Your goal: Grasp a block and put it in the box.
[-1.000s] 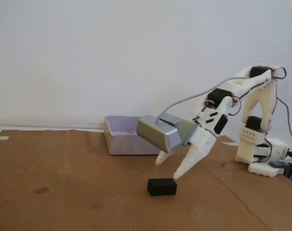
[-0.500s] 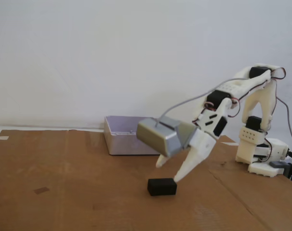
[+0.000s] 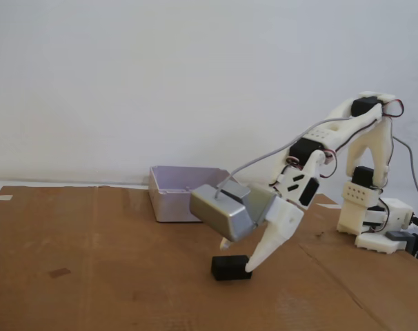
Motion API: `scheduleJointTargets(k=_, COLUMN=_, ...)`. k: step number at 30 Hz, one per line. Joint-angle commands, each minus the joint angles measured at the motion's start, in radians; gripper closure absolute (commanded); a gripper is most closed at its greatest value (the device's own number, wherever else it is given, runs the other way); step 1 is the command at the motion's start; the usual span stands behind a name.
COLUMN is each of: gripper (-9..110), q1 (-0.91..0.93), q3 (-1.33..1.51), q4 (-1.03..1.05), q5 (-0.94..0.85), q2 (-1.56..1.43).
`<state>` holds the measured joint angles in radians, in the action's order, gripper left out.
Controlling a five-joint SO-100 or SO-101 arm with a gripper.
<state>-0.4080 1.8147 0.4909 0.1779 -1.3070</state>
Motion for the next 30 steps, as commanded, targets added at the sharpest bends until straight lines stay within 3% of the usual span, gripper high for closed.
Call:
scheduleJointTargets(k=1, gripper=66, q1=0.005, q3=-0.107, q4=-0.020, q5=0.005, q2=-0.029)
scheduleJointTargets(k=30, gripper=66, q1=0.011, q3=-0.109, q4=-0.104, q5=0.003, q2=0.087)
